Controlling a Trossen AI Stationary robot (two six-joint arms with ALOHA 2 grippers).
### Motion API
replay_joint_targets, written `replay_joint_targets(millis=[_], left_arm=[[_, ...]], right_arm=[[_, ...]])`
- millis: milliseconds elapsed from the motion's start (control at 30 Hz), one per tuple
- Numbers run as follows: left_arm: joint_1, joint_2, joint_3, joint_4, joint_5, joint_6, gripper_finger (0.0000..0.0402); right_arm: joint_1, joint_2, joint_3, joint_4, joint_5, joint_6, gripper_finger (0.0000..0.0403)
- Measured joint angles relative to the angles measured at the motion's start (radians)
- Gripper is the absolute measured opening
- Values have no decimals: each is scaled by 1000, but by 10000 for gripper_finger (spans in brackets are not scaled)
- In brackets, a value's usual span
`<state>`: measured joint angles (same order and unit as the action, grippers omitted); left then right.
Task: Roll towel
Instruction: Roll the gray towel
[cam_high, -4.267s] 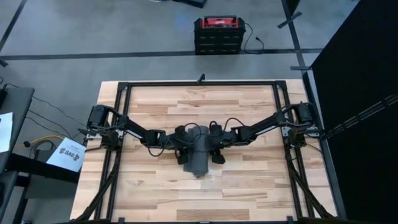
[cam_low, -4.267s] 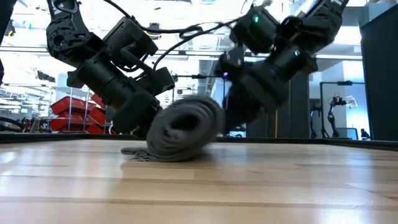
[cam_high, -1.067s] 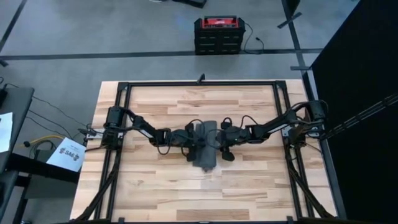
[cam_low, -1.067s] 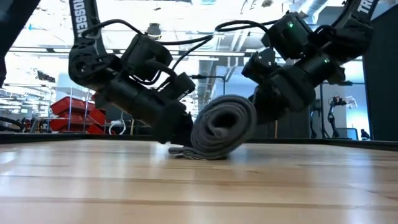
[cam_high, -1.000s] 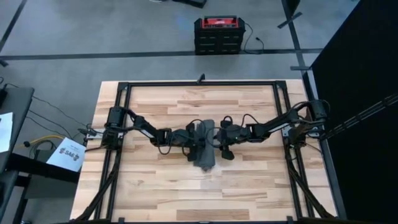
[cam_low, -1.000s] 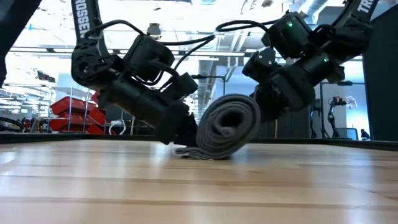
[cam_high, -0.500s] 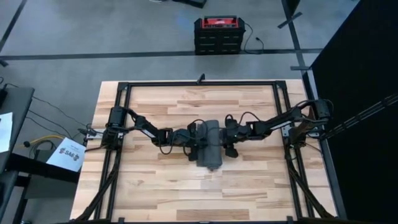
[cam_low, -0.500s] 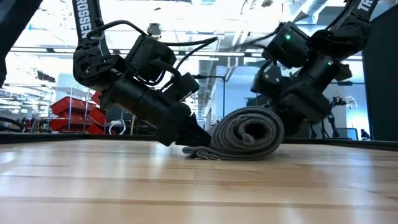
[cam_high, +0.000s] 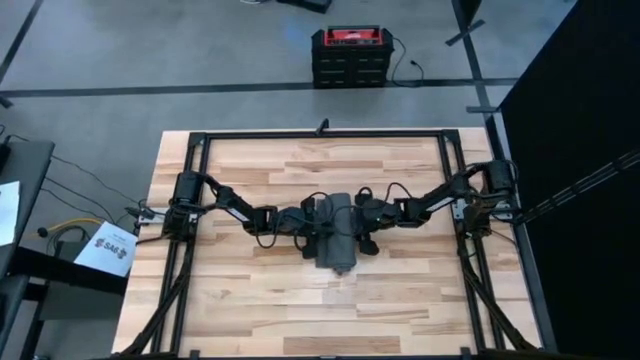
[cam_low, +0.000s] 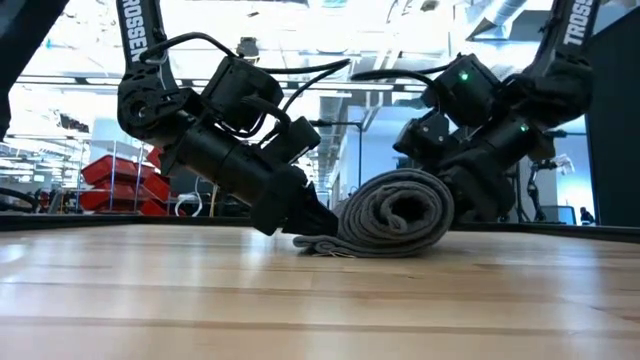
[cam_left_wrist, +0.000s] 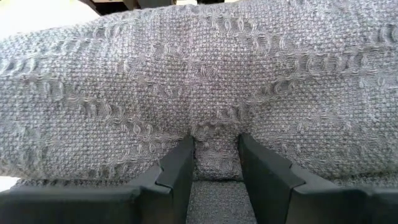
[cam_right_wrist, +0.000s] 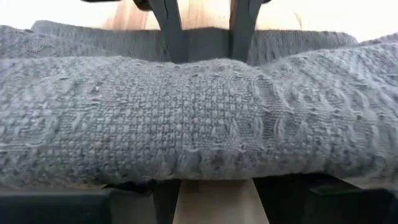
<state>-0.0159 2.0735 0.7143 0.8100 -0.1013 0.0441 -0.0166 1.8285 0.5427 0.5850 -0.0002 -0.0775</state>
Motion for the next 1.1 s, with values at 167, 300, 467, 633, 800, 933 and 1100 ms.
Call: replay_joint_targets(millis=[167, 300, 467, 633, 800, 933, 1100], left_arm=[[-1, -10, 0, -10, 0, -10, 118], [-4, -46, -1, -75, 0, -25, 118], [-6, -97, -4, -149, 0, -30, 118], [-6, -163, -5, -249, 2, -30, 118], [-6, -261, -8, -362, 3, -43, 118], [-6, -313, -6, -419, 3, -44, 118], [-18, -412, -5, -581, 2, -89, 118]], right_arm=[[1, -44, 8, -17, 3, -15, 170], [3, -100, 9, -33, 3, -16, 170], [2, -136, 10, -41, 2, -13, 170], [2, -119, 38, -80, 2, -12, 170], [2, -104, 56, -102, 2, -10, 166], [2, -104, 70, -109, 2, -5, 166], [2, -104, 89, -110, 2, -7, 166]])
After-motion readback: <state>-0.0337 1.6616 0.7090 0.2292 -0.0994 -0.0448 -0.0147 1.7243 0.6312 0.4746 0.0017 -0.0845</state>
